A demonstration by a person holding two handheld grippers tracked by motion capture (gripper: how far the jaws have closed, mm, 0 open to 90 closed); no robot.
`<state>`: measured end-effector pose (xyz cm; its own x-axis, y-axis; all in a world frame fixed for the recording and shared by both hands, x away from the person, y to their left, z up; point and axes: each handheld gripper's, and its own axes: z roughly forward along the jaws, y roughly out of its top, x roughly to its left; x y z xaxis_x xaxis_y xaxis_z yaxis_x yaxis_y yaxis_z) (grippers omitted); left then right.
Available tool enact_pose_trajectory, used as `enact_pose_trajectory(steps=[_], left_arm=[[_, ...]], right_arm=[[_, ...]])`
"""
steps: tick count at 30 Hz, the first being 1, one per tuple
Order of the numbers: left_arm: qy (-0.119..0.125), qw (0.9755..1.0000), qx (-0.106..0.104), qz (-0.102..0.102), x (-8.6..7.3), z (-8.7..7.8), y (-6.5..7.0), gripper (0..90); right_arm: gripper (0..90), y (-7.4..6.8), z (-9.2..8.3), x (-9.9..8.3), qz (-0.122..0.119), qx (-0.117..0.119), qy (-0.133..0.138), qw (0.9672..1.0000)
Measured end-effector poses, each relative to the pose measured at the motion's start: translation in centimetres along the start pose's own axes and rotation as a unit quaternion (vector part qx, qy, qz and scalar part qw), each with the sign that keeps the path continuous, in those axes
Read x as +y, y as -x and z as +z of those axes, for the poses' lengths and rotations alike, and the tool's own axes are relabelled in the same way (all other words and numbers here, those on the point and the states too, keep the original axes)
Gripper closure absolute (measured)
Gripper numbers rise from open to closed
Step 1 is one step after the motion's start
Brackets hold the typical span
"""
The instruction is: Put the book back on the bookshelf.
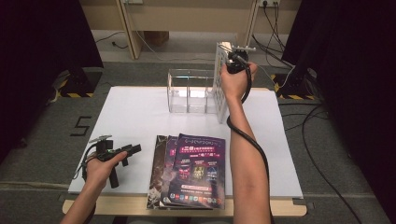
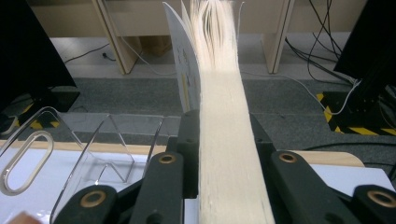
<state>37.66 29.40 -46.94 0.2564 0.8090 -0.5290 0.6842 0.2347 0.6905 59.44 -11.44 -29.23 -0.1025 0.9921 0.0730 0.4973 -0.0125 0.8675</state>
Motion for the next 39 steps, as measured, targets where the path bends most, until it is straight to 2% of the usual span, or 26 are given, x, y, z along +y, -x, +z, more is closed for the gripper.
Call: enact_pose_trajectory(steps=[11, 16, 24, 32, 39], left_arm=[[-0.004, 1.0000, 0.000, 0.005, -0.1, 0.1, 0.1, 44.4], [-0.003, 1.0000, -0.001, 0.005, -0.2, 0.1, 0.2, 44.4], [-0.007, 1.0000, -0.001, 0.005, -0.3, 0.3, 0.3, 44.4], [-0.010, 0.9999, -0.004, 0.007, -0.4, 0.4, 0.4, 44.4], [-0.002, 1.0000, -0.001, 0.004, -0.2, 0.0, 0.3, 44.4]], right_arm=[[73.0, 0.0, 0.0, -0.3, -0.015, 0.002, 0.002, 0.9999], [69.0, 0.4, -0.2, -0.5, -0.018, 0.004, 0.003, 0.9998], [63.6, 0.5, -0.4, -0.8, -0.007, 0.016, -0.007, 0.9998], [63.1, 0.6, -0.7, -0.9, -0.012, 0.018, -0.017, 0.9996], [62.7, 0.4, -1.1, -1.6, -0.012, 0.026, -0.014, 0.9995]])
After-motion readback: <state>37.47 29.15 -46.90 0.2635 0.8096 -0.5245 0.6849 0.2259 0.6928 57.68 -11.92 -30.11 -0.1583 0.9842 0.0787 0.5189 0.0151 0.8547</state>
